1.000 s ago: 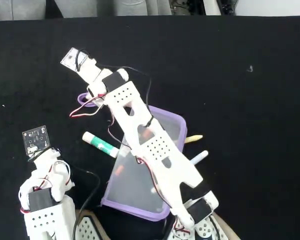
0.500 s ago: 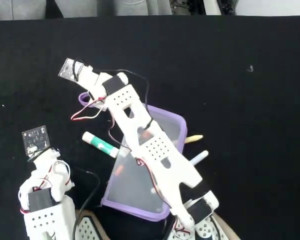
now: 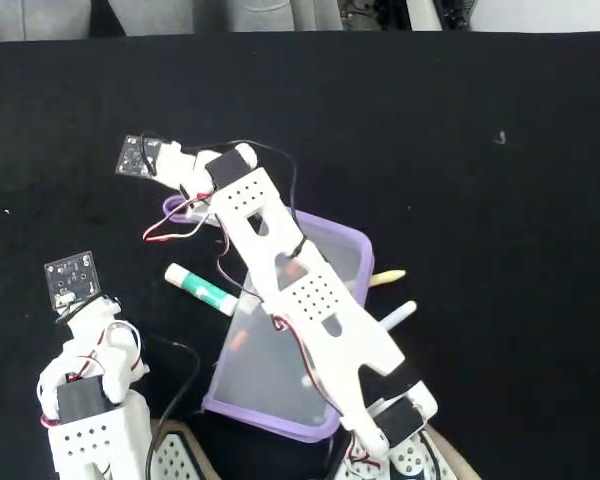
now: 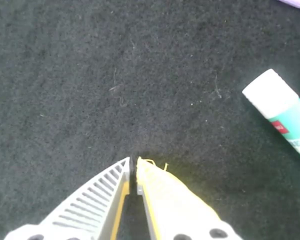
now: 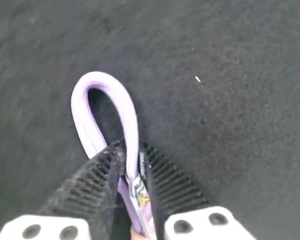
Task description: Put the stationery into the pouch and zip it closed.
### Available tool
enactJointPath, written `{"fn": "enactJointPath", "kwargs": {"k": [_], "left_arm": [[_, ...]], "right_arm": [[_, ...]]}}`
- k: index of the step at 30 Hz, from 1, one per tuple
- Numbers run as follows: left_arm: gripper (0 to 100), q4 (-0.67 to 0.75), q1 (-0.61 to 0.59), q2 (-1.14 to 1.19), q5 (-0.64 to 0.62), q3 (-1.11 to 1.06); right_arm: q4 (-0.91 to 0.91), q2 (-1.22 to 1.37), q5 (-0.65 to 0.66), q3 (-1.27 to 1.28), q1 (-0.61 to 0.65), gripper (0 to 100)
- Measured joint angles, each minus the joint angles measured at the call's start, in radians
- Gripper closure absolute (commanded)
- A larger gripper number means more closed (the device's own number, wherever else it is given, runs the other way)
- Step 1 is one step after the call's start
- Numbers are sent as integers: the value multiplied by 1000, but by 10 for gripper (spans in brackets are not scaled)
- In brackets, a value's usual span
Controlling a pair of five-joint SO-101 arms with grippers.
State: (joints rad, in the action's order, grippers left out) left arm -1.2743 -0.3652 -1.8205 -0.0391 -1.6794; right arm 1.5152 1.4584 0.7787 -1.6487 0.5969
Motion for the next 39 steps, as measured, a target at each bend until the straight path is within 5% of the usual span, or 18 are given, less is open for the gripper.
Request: {"fn": "enactJointPath", "kwargs": {"k": [13,39], "left_arm": [[970,0,0,0,0,0],[970,0,0,0,0,0]], "right_arm": [[158,-400,-189,0,-78,988],[112,-1229,-198,-2,-89,988]]}}
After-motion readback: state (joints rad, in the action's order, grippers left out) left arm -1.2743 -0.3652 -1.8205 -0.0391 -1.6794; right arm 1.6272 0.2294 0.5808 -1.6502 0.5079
